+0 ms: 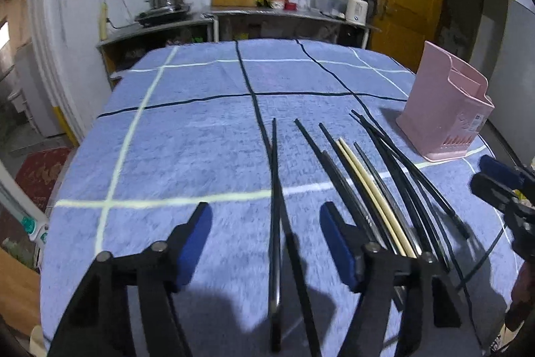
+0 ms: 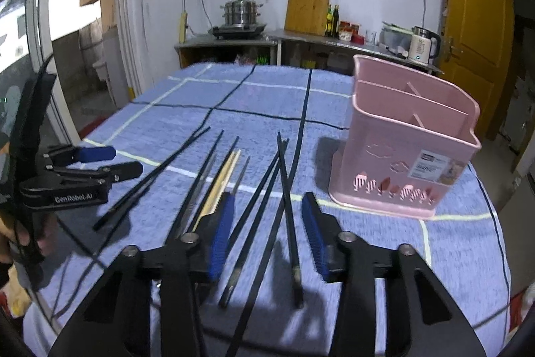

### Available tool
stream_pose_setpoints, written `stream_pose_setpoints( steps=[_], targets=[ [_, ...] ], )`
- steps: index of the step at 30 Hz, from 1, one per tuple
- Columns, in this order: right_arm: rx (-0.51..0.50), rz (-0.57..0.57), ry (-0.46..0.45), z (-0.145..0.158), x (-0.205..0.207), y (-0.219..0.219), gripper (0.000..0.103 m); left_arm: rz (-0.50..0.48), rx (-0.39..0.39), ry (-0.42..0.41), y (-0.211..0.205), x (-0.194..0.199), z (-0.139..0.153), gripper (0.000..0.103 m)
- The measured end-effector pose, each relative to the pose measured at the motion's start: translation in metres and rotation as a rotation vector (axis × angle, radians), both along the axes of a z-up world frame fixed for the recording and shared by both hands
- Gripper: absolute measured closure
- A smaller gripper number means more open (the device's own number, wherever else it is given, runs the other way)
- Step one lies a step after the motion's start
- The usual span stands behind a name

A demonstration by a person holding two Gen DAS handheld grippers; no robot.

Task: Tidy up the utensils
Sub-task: 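Lower the right tool and close it on a black chopstick while the left tool grasps another black chopstick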

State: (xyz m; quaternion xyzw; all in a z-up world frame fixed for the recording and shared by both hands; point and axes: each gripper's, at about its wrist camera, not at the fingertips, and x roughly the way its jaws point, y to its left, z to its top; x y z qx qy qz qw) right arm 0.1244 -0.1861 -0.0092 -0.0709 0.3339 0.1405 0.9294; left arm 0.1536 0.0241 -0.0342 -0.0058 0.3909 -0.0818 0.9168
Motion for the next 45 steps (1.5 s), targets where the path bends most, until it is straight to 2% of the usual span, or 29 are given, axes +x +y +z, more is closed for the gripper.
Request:
stream_pose_setpoints(
  steps=[10, 16, 29, 32, 38, 45],
  targets=[
    [-0.081, 0.008, 0.089, -0.02, 0.06, 0.015, 0.081, -0.053, -0.046, 0.096, -0.007, 0.05, -0.012, 0.062],
    [-0.111, -0.002, 0.129, -0.031, 0.083, 0.021, 0.082, -0.064, -0.046, 0.125, -0.01, 0.063, -0.02, 0.073],
    [-0.083, -0.009, 0.235, -0.046, 0.109, 0.022, 0.089, -0.076, -0.044, 0.144, -0.01, 0.075, -0.024, 0.076],
    [-0.089, -0.001, 0.238, -0.046, 0.112, 0.025, 0.095, -0.08, -0.042, 0.152, -0.01, 0.077, -0.024, 0.077],
    [-0.069, 0.0, 0.235, -0.042, 0.111, 0.024, 0.096, -0.071, -0.049, 0.158, -0.007, 0.081, -0.024, 0.097],
    [-0.023, 0.006, 0.195, -0.02, 0.101, 0.02, 0.096, -0.086, -0.081, 0.143, -0.008, 0.076, -0.015, 0.097]
  ],
)
